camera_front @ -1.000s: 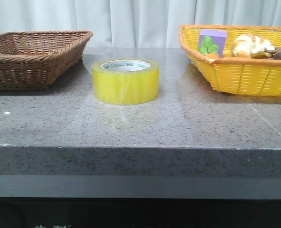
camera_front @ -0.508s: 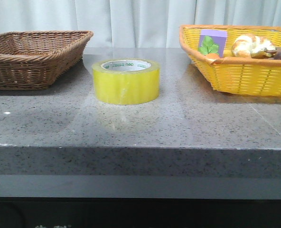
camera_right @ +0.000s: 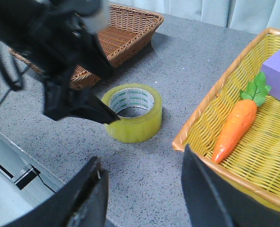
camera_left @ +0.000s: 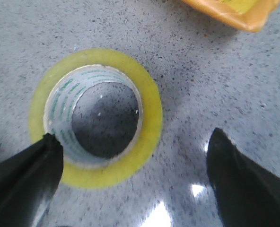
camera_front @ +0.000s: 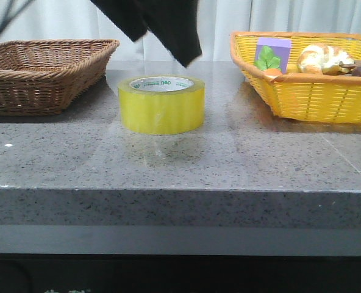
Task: Transfer tape with both arms
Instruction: 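Lower the left gripper onto the tape roll rim and grasp it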
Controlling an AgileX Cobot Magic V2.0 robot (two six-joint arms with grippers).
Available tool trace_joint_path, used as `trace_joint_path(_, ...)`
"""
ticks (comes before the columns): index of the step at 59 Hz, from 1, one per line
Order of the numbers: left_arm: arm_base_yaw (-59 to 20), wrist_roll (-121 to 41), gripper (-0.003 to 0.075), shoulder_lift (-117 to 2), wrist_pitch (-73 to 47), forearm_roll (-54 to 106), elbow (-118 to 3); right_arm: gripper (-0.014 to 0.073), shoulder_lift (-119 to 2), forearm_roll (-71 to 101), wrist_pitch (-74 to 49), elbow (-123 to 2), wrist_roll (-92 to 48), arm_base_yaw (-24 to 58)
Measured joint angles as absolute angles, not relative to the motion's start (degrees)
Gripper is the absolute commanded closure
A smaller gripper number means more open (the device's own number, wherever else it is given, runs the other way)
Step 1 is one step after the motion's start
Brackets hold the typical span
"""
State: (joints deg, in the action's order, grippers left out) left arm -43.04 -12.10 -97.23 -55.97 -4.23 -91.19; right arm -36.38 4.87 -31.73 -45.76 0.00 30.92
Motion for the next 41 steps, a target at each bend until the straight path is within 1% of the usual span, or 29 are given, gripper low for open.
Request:
trace_joint_path(18,-43.0,-12.5,0.0114,-106.8,-56.2,-4.1,-96.3,0.0205,-36.4,4.9,-31.7,-45.8,0.0,30.9)
trace_joint_path(33,-42.4,-12.5,0.0118,-110.9,-56.2,-2.9,-96.9,0.0205,-36.4,4.9,-31.7,-45.8,0.0,30.9)
trace_joint_path(37,-41.8,-12.5,0.0146,-111.5,-56.2,-2.2,-97.0,0.0205,-36.4,4.9,-31.7,-45.8,0.0,30.9)
trace_joint_path(41,-40.8,-12.5,0.0212,-111.7,-56.2,-0.8,-97.0,0.0205,-36.4,4.9,-31.7,-45.8,0.0,30.9)
